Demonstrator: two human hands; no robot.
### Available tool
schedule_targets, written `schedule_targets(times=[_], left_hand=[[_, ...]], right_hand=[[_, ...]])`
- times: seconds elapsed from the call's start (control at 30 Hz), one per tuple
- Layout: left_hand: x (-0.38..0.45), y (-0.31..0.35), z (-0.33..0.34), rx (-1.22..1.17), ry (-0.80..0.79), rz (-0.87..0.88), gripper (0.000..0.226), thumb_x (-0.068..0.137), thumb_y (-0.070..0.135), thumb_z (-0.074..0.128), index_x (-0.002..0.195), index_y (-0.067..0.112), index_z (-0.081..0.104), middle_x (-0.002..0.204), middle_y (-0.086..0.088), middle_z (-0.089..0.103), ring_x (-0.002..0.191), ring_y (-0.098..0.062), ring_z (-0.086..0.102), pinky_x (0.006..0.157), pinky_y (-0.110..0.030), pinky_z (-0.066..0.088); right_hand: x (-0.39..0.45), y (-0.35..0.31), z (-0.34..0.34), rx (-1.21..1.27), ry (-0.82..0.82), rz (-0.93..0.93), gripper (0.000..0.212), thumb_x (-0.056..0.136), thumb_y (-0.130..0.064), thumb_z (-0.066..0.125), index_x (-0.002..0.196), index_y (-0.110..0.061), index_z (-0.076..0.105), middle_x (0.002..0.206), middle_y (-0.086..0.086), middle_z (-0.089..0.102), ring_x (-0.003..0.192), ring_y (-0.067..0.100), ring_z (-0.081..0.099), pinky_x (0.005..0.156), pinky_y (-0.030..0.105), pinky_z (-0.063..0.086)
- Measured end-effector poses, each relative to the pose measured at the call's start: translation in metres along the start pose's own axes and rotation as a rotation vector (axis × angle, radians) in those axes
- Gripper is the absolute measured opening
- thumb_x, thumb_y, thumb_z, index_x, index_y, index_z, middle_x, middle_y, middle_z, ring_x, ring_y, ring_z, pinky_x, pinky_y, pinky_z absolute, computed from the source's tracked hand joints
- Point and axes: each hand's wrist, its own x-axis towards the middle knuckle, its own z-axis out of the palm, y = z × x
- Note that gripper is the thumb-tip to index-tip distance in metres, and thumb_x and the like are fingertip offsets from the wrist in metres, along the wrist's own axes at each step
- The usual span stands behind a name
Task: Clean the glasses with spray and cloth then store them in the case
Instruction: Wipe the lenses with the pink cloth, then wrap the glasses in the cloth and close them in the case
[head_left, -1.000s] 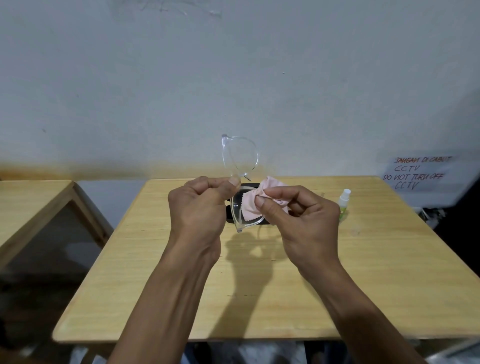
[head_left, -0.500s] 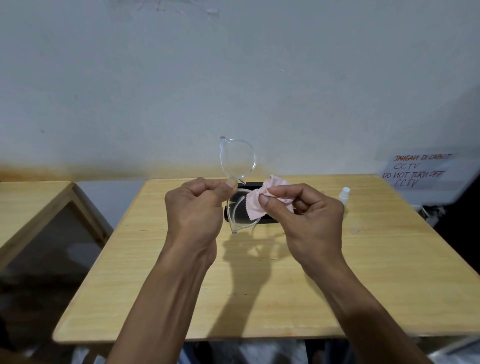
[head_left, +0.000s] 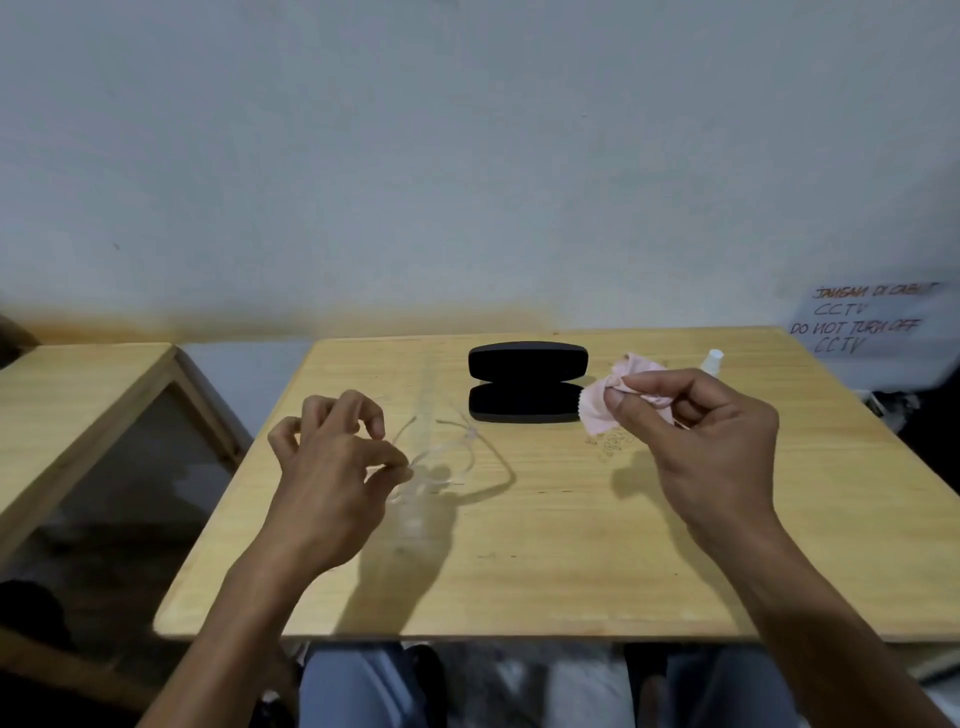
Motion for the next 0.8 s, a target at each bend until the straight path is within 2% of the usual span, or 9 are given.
schedule_targets(times=[0.1, 0.23, 0.33, 0.47, 0.57, 0.7, 0.8], left_hand=[[-0.006, -0.012, 0.007, 0.152, -0.095, 0.038, 0.008, 0.082, 0.036, 0.073, 0.083, 0.032, 0.079, 0.104, 0.014, 0.04, 0.11, -0.014, 0.032, 0.089, -0.032, 0.01], [-0.009, -0.017, 0.019, 0.28, -0.214, 0.071, 0.018, 0.09, 0.039, 0.063, 0.096, 0.032, 0.078, 0.116, 0.013, 0.04, 0.119, -0.015, 0.023, 0.097, -0.038, 0.012], [-0.009, -0.022, 0.023, 0.296, -0.19, 0.1, 0.012, 0.086, 0.036, 0.068, 0.09, 0.032, 0.079, 0.115, 0.011, 0.044, 0.116, -0.016, 0.025, 0.096, -0.04, 0.014], [-0.007, -0.029, 0.024, 0.289, -0.163, 0.103, 0.008, 0.082, 0.037, 0.073, 0.086, 0.034, 0.08, 0.113, 0.01, 0.049, 0.115, -0.016, 0.029, 0.096, -0.043, 0.018], [-0.006, -0.033, 0.024, 0.269, -0.178, 0.083, 0.015, 0.083, 0.044, 0.069, 0.092, 0.036, 0.079, 0.117, 0.014, 0.048, 0.118, -0.016, 0.031, 0.097, -0.042, 0.016], [-0.006, -0.037, 0.023, 0.221, -0.188, 0.079, 0.028, 0.081, 0.053, 0.066, 0.102, 0.037, 0.077, 0.123, 0.017, 0.047, 0.121, -0.014, 0.03, 0.1, -0.04, 0.013], [-0.006, -0.028, 0.02, 0.1, -0.107, 0.075, 0.041, 0.075, 0.063, 0.061, 0.102, 0.036, 0.076, 0.119, 0.018, 0.048, 0.117, -0.013, 0.034, 0.097, -0.035, 0.013]], right_hand=[[-0.003, 0.003, -0.003, -0.018, 0.0, 0.02, 0.014, 0.075, -0.008, 0.084, 0.083, -0.017, 0.077, 0.084, -0.011, 0.079, 0.078, 0.004, 0.074, 0.073, 0.014, 0.054], [-0.01, 0.009, -0.001, -0.031, -0.006, 0.053, 0.016, 0.075, -0.009, 0.085, 0.083, -0.02, 0.077, 0.084, -0.009, 0.079, 0.084, 0.01, 0.076, 0.077, 0.019, 0.056], [-0.014, 0.01, 0.0, -0.028, -0.02, 0.064, 0.017, 0.075, -0.009, 0.084, 0.083, -0.021, 0.076, 0.084, -0.013, 0.079, 0.086, 0.007, 0.076, 0.079, 0.018, 0.056], [-0.019, 0.013, 0.0, -0.012, -0.024, 0.09, 0.017, 0.075, -0.008, 0.085, 0.081, -0.021, 0.076, 0.083, -0.005, 0.08, 0.082, 0.011, 0.076, 0.077, 0.022, 0.057], [-0.021, 0.016, 0.002, -0.015, -0.024, 0.121, 0.018, 0.074, -0.007, 0.085, 0.079, -0.022, 0.077, 0.083, 0.0, 0.08, 0.08, 0.015, 0.074, 0.08, 0.031, 0.057], [-0.023, 0.018, 0.004, -0.004, -0.046, 0.17, 0.017, 0.075, -0.006, 0.085, 0.079, -0.02, 0.076, 0.08, -0.003, 0.08, 0.076, 0.011, 0.074, 0.08, 0.031, 0.057], [-0.024, 0.018, 0.005, 0.024, -0.054, 0.205, 0.016, 0.075, -0.006, 0.084, 0.078, -0.02, 0.076, 0.08, 0.0, 0.08, 0.074, 0.013, 0.074, 0.078, 0.033, 0.058]])
